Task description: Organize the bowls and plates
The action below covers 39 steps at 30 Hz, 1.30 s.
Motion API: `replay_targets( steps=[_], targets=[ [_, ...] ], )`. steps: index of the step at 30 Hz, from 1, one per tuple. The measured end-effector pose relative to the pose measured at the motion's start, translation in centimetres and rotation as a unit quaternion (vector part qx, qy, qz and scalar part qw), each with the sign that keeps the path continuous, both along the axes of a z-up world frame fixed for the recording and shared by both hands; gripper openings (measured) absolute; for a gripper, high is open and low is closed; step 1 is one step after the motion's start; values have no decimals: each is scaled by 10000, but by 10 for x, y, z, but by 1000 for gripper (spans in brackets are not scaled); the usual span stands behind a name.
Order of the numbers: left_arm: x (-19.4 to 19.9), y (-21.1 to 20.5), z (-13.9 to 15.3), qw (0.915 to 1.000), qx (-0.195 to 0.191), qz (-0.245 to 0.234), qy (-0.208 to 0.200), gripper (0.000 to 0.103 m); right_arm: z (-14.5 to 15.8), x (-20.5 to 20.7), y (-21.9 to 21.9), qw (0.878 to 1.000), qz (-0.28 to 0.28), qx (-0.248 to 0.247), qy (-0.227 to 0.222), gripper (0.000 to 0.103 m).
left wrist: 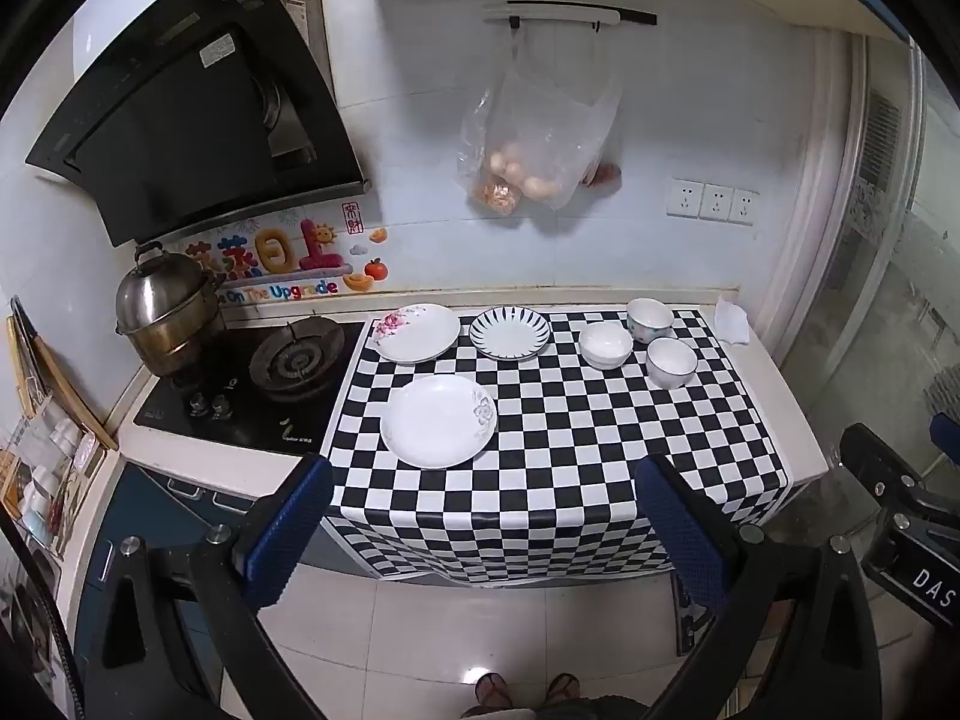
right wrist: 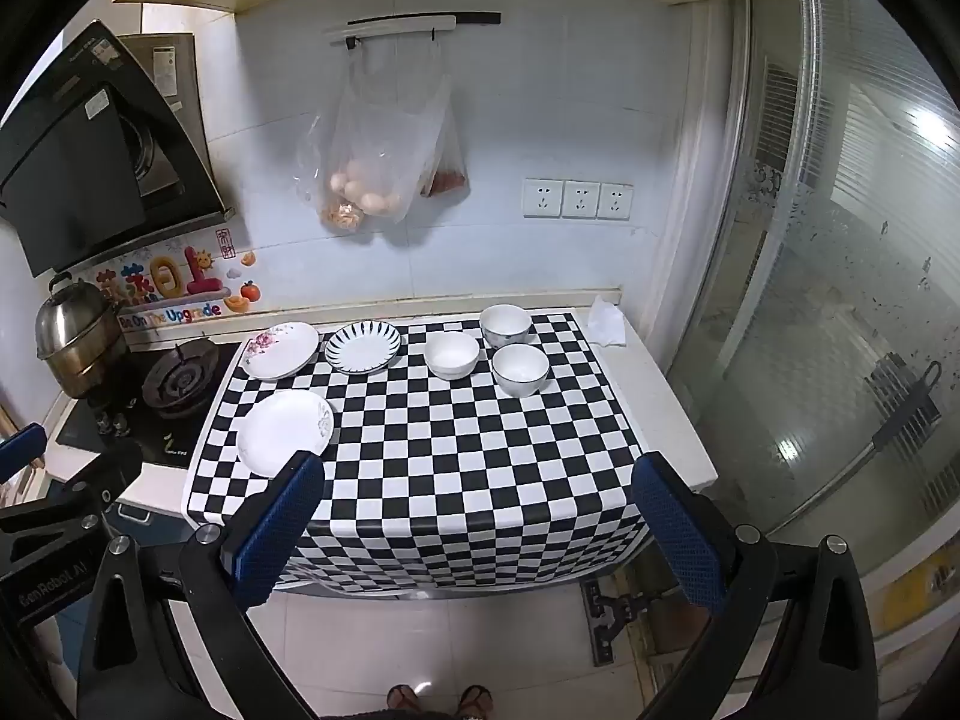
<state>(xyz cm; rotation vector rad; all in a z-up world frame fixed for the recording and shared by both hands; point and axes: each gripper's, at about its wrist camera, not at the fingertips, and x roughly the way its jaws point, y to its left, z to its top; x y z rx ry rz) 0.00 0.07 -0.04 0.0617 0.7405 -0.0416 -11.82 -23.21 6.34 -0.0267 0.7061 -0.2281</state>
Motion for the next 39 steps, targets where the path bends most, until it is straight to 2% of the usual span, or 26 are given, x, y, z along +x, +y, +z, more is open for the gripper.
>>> replay_targets(
  steps=[11, 23, 39],
  targets=[
    [2, -3, 1, 10000, 8, -19, 32, 103, 4, -1, -6, 10000, 9, -61, -75, 103],
    [4, -7, -3, 10000, 38, -71, 18, 103, -10, 1, -13, 10000, -43, -25, -16, 103],
    [4, -11, -1, 10000, 54, -77, -19, 103, -4, -2, -10, 9999, -113, -49, -22, 103]
  ],
)
